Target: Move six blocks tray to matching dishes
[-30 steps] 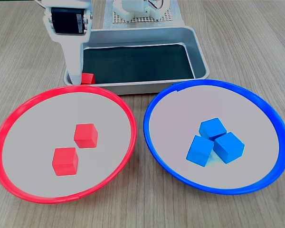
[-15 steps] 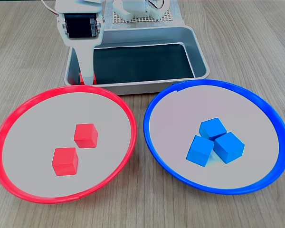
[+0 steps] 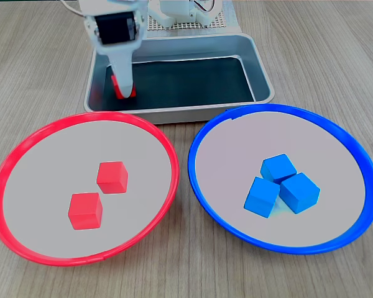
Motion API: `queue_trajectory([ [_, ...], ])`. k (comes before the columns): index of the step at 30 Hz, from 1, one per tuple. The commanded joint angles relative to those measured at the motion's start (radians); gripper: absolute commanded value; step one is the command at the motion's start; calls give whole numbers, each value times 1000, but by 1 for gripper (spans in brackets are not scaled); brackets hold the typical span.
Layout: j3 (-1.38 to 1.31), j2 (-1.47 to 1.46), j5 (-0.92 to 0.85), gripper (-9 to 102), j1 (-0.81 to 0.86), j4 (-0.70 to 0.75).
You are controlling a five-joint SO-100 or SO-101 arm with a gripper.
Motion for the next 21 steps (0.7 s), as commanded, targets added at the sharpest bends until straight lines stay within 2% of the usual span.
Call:
queue_trajectory([
  [1,52,143,-132,0,-74,137],
  [3,41,218,-89,0,-156,175],
  [6,-67,256,123,0,-268,129],
  [9,-219,229,291,0,-314,-28],
  [11,-325,152,348,0,-313,-199],
  [14,-396,-2,334,0,-279,-425],
  [18,-474,-175,281,1,-236,-543],
  [21,-497,-242,265,8,-215,-574],
])
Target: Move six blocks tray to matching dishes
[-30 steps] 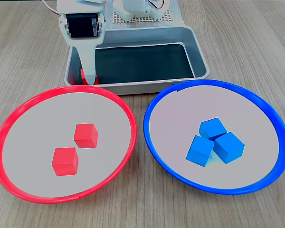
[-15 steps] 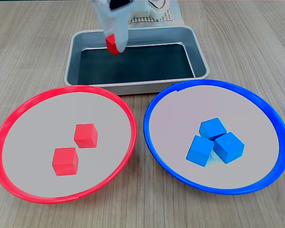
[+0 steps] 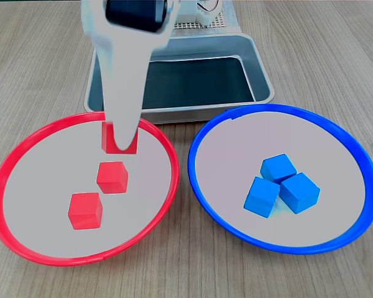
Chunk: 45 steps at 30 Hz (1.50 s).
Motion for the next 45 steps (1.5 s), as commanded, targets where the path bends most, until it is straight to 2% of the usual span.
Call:
queue_trajectory([
  [1,-55,-25,-5,11,28,-43],
  [5,-25,-12,34,23,46,-46],
  [8,15,37,52,26,58,-20],
  [10,64,101,48,18,61,-15],
  [12,150,219,43,4,55,-14],
  [13,238,327,92,0,46,-8],
  [15,390,515,218,0,25,-15],
  [18,719,953,578,0,-29,-29],
  [19,801,1048,595,0,-57,-12],
  [24,1233,1520,526,0,-152,121],
  [29,1407,1801,442,0,-126,253],
  [34,1491,1971,419,0,-141,330],
  [45,1493,1971,443,0,-117,327],
])
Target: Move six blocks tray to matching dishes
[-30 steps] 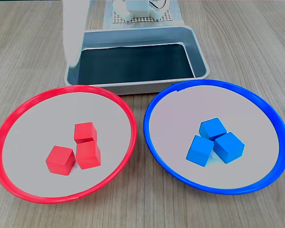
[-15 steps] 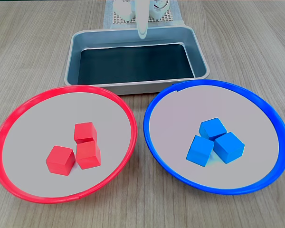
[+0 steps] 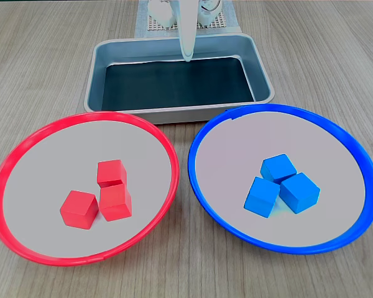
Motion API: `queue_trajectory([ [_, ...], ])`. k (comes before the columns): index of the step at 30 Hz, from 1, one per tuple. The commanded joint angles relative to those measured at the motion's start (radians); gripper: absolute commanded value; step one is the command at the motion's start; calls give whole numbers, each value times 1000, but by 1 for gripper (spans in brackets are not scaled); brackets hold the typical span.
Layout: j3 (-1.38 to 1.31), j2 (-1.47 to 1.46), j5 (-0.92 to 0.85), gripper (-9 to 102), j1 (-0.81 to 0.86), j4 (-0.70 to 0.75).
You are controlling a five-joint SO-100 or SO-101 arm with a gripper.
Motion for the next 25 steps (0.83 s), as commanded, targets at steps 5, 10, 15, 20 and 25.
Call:
queue_trajectory([
  [5,-3,25,18,0,15,5],
  [10,-3,25,-5,0,-5,5],
  [15,-3,25,-25,0,-21,5],
  [20,-3,25,-63,0,-52,8],
  [25,0,25,-150,0,-121,15],
])
